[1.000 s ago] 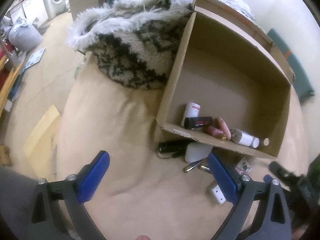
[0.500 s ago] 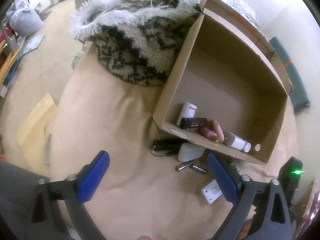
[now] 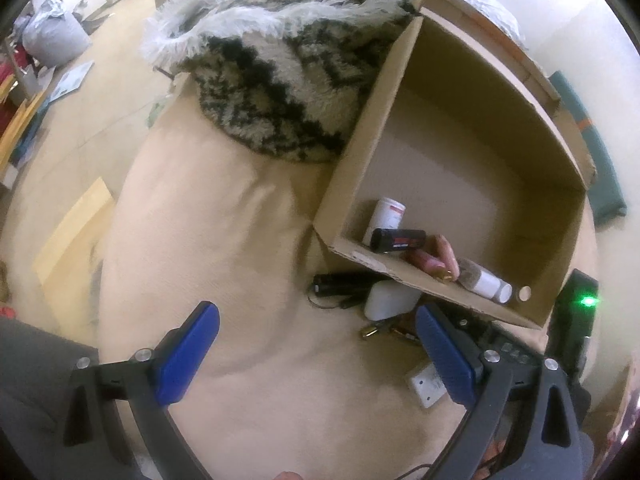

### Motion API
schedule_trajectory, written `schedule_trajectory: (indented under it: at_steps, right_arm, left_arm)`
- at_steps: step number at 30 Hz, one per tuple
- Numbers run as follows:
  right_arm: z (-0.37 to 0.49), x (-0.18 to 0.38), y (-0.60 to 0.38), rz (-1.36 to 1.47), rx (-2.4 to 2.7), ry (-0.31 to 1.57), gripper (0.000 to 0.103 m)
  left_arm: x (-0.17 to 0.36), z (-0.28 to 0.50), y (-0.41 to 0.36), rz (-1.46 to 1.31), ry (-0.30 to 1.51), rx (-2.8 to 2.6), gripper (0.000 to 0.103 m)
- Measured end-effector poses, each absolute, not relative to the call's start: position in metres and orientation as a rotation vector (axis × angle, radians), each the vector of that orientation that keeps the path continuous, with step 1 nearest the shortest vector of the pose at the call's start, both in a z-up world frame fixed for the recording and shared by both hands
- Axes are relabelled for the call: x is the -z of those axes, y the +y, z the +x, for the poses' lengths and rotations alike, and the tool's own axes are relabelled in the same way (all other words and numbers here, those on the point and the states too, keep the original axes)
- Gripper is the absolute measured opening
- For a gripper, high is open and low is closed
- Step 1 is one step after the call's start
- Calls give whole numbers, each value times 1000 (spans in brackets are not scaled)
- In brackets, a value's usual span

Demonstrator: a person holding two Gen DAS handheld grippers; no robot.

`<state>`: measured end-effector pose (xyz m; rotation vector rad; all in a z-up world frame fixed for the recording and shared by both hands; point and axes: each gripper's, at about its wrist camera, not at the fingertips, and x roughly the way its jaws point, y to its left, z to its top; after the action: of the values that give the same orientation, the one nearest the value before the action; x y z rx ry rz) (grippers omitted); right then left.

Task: Organize rigid objects
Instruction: 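Grasp the pink toy with the right gripper while the left grasps the white earbud case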

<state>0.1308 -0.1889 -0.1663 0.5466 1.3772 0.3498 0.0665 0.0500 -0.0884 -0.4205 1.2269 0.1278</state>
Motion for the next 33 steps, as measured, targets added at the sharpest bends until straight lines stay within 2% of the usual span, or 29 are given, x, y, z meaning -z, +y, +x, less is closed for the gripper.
schedule_trajectory:
  at_steps: [2, 4, 5, 9, 18, 25, 33]
  right_arm:
    - [132, 173, -184, 534, -353, 1404, 42]
    - [134, 177, -181, 520, -349, 1408, 35]
    - [134, 178, -182, 514, -339, 1402, 26]
    - [130, 175, -185, 493, -327, 1403, 20]
    - [97, 116, -197, 427, -388, 1344, 19]
    - [89, 110, -212, 458, -400, 1266, 19]
    - [76, 61, -235, 457, -406, 1066, 19]
  left_arm:
    - [90, 68, 51, -421, 1232, -133, 98]
    - [92, 69, 50, -421, 1234, -136, 98]
    - [93, 70, 50, -417, 1236, -137, 98]
    - [98, 72, 49, -408, 1249, -140, 98]
    - [109, 73, 48, -403, 1277, -152, 98]
    - [118, 73, 41, -356, 1272, -165, 98]
    - [132, 65, 13, -229, 1258, -117, 98]
